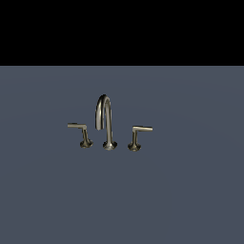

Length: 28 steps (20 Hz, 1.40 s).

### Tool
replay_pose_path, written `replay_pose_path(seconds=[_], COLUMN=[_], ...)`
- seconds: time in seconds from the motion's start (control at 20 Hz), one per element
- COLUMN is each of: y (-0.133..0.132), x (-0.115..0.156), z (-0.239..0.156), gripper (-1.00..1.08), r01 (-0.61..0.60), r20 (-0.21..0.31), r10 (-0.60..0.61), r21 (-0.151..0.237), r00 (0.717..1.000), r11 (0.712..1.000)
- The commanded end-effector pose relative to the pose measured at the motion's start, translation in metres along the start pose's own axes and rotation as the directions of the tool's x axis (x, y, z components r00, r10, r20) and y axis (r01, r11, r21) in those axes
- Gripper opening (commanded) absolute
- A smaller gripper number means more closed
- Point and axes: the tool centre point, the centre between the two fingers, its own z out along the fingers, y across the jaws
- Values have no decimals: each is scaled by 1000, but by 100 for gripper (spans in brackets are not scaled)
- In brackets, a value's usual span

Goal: Turn on the faucet by rotating a designated handle.

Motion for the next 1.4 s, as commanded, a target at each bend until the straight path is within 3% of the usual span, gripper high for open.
replay_pose_path(seconds=[0.0, 0.85, 1.35], y=[0, 4, -12], x=[0, 16, 53], z=[0, 7, 19], gripper=[-100, -100, -100], r01=[0, -41, -148], r20=[0, 2, 18], r10=[0, 41, 147], r21=[0, 19, 68], r00=[1000, 999, 989], r11=[1000, 999, 987])
